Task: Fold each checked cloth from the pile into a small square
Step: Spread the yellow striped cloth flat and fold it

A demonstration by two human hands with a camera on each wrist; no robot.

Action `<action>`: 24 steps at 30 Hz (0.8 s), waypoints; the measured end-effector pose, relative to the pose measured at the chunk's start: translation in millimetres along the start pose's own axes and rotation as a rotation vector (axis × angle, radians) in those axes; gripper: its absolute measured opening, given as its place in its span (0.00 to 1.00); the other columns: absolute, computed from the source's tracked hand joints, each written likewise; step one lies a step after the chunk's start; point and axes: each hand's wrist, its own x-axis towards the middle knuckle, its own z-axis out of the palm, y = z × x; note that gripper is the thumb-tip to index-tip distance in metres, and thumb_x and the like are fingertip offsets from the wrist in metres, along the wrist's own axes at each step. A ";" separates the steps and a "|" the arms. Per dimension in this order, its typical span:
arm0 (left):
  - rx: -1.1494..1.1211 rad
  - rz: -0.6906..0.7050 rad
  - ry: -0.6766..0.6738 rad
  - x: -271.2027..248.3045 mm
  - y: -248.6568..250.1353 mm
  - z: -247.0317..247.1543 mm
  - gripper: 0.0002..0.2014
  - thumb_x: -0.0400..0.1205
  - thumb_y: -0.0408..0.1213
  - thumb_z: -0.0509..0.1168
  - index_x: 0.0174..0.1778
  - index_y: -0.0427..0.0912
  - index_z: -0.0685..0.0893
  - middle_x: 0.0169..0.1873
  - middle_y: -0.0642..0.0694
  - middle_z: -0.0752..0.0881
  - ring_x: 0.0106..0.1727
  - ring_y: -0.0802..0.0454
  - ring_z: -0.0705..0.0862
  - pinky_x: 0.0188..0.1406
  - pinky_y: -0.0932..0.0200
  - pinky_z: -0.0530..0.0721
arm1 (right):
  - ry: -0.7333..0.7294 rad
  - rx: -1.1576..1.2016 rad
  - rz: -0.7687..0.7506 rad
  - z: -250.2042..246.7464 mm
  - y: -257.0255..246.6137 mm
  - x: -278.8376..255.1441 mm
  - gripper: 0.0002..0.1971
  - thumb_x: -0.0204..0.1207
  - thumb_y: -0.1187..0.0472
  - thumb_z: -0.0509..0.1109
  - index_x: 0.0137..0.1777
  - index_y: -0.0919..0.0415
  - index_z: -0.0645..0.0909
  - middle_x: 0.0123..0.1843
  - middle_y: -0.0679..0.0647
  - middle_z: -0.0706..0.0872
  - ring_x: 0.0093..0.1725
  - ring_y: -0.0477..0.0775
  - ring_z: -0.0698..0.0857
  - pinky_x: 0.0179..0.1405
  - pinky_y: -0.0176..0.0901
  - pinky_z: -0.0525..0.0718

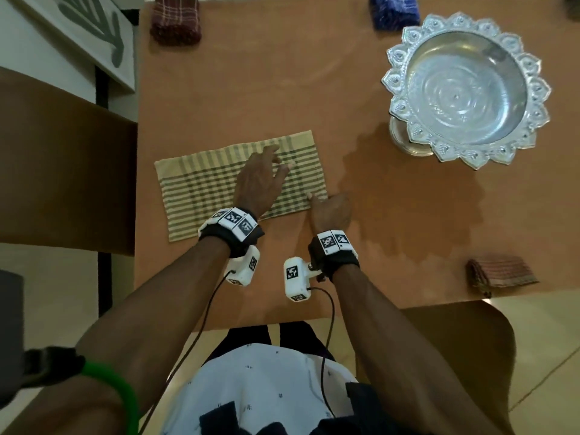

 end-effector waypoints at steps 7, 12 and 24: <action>-0.258 -0.265 -0.405 35.0 27.4 -9.2 0.27 0.84 0.59 0.63 0.56 0.34 0.86 0.46 0.40 0.92 0.45 0.43 0.92 0.49 0.43 0.91 | -0.018 0.328 0.082 -15.4 -22.1 -0.3 0.06 0.68 0.63 0.73 0.43 0.63 0.82 0.45 0.59 0.87 0.46 0.64 0.84 0.43 0.50 0.81; -0.318 -0.359 -0.476 49.2 18.2 -22.3 0.31 0.81 0.64 0.64 0.60 0.36 0.84 0.50 0.40 0.91 0.45 0.47 0.92 0.42 0.49 0.93 | 0.116 0.293 -0.489 -3.4 -54.4 -35.1 0.08 0.63 0.71 0.63 0.41 0.65 0.79 0.37 0.59 0.84 0.35 0.58 0.78 0.31 0.44 0.70; -0.221 -0.368 -0.187 52.5 -93.4 -93.1 0.22 0.72 0.38 0.81 0.61 0.37 0.88 0.56 0.42 0.91 0.56 0.47 0.89 0.60 0.51 0.86 | -0.126 -0.063 -1.097 66.5 -82.7 -114.6 0.13 0.60 0.73 0.75 0.43 0.66 0.77 0.38 0.59 0.80 0.35 0.58 0.74 0.36 0.42 0.61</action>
